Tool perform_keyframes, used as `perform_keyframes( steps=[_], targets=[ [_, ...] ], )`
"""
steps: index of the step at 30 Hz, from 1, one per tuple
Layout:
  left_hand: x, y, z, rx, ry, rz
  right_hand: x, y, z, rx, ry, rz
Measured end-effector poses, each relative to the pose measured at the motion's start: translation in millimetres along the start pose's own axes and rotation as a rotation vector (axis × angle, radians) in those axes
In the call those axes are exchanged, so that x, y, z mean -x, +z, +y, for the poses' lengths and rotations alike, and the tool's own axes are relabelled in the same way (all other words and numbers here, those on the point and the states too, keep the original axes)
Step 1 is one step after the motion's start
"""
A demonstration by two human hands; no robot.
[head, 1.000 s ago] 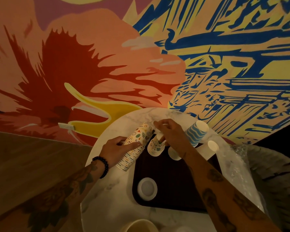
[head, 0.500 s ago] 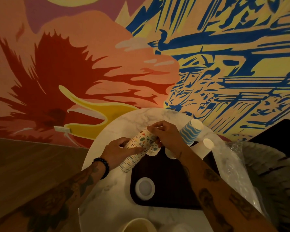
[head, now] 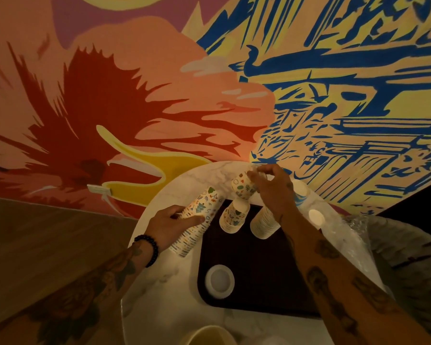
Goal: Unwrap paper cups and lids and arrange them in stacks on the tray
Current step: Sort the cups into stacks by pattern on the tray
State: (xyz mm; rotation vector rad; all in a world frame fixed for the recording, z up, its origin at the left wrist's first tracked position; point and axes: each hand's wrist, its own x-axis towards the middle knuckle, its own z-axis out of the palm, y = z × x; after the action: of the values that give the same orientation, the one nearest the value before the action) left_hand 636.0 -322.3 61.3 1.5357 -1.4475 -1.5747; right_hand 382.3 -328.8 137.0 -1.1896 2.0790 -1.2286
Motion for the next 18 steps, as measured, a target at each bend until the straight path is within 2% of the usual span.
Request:
perform_keyframes(
  steps=[12, 16, 18],
  targets=[
    [4.5, -11.1, -1.0, 0.063, -0.015, 0.01, 15.1, 23.4, 35.8, 0.309, 0.023, -0.14],
    [3.7, -7.6, 1.3, 0.06, -0.017, 0.012, 19.1, 21.6, 30.5, 0.272, 0.011, -0.105],
    [3.0, -3.2, 3.5, 0.052, -0.013, -0.001, 19.4, 21.5, 21.3, 0.157, 0.043, -0.141]
  ],
)
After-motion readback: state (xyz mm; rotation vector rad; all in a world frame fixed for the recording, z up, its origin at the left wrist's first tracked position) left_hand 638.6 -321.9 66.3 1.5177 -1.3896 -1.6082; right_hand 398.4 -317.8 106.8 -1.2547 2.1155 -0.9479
